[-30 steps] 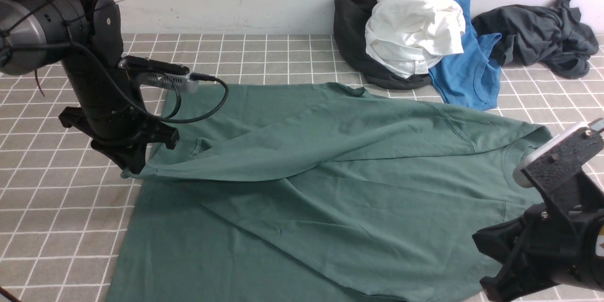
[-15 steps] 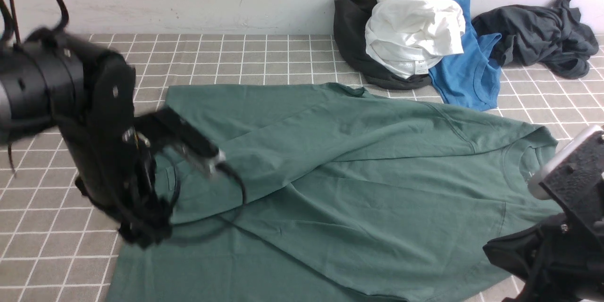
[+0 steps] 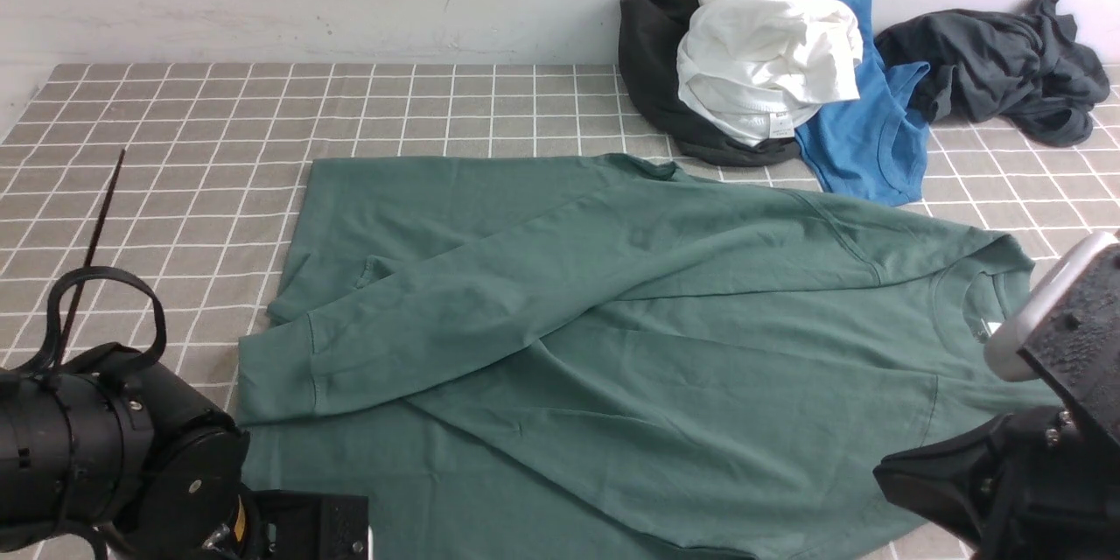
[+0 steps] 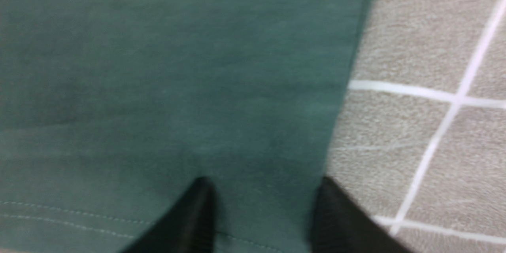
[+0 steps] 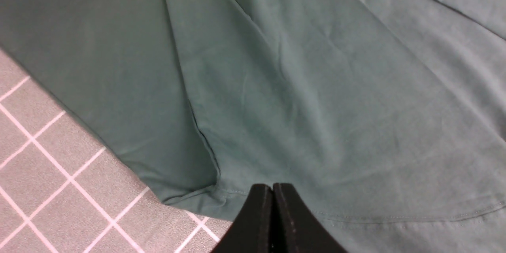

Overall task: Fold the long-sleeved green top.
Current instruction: Use both arms simultaneously to clamp the lower edge of the clothing fabric

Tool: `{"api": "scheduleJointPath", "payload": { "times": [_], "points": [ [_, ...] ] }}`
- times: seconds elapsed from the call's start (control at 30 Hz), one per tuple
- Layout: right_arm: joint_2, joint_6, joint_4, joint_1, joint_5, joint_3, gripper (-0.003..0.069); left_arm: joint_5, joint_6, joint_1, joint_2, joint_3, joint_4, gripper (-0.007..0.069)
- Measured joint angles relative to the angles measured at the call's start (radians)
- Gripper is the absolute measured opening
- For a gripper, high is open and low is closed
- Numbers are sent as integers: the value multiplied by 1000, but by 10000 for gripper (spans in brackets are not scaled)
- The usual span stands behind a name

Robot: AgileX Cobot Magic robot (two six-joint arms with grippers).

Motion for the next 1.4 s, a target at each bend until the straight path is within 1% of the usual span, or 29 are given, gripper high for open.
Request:
{"api": "scheduleJointPath", "payload": {
  "times": [0.03, 0.07, 0.13, 0.2, 0.3, 0.33, 0.37, 0.43, 0.6, 0.63, 0.67, 0.7, 0.73, 0.77, 0.8, 0.87, 0.93, 1.03, 1.07, 1.1, 1.17, 1.2, 1.23, 1.27, 1.3, 1.33, 1.37, 1.4],
  "points": [
    [0, -2, 2, 0, 0, 0, -14, -3, -2, -1, -4, 2, 5, 218],
    [0, -5, 2, 0, 0, 0, -14, -8, -9, -2, -14, 3, 14, 138],
    [0, -7, 2, 0, 15, -1, -14, -1, -38, -6, -49, 1, 15, 43],
    [0, -14, 1, 0, 90, -15, -14, 33, -81, -7, -105, -9, -7, 11],
    [0, -38, -14, 0, 244, -67, -13, 88, -166, -7, -202, -15, -39, 2],
    [2, -61, -51, 0, 312, -116, -4, 116, -208, -7, -255, -15, -42, 2],
    [2, -65, -56, 0, 321, -120, -3, 121, -215, -7, -266, -15, -42, 2],
    [23, -79, -122, 0, 339, -155, 38, 138, -239, -7, -316, -15, -38, 2],
    [177, -87, -347, 0, 316, -158, 243, 136, -298, -7, -349, -15, -47, 2],
    [202, -87, -369, 0, 311, -158, 262, 136, -301, -7, -349, -15, -49, 2],
    [254, -87, -450, 0, 288, -158, 326, 130, -320, -7, -349, -15, -58, 2],
    [289, -87, -503, 0, 272, -158, 359, 123, -327, -7, -349, -15, -67, 2],
    [307, -88, -528, 0, 264, -158, 373, 120, -328, -7, -349, -15, -69, 2],
    [393, -88, -642, 0, 224, -158, 426, 103, -334, -7, -349, -15, -76, 2],
    [435, -88, -715, 0, 198, -158, 440, 97, -336, -7, -349, -15, -80, 2],
    [483, -87, -777, 0, 174, -158, 447, 96, -336, -7, -349, -15, -86, 2],
    [577, -86, -860, 0, 124, -159, 441, 95, -336, -7, -349, -15, -98, 2],
    [661, -86, -900, 0, 71, -160, 405, 87, -338, -7, -349, -15, -105, 2],
    [679, -86, -911, 0, 70, -164, 382, 80, -339, -7, -349, -15, -106, 2],
    [681, -86, -912, 1, 68, -166, 377, 77, -339, -7, -349, -15, -106, 2],
    [698, -71, -916, 1, 77, -179, 276, 74, -343, -7, -349, -15, -108, 2],
    [699, -67, -916, 1, 77, -179, 276, 74, -344, -7, -349, -15, -108, 2],
    [699, -21, -900, 2, 94, -185, 188, 74, -357, -7, -349, -15, -109, 2],
    [699, -21, -897, 2, 96, -185, 178, 74, -364, -7, -349, -15, -109, 2],
    [699, 46, -882, 2, 96, -195, 89, 74, -400, -7, -353, -17, -107, 2],
    [699, 64, -880, 2, 99, -197, 79, 74, -412, -7, -354, -16, -107, 2],
    [688, 146, -859, 2, 128, -222, 22, 75, -465, -7, -359, -25, -97, 2],
    [688, 154, -857, 2, 132, -225, 18, 75, -472, -7, -359, -30, -93, 2]
  ]
}}
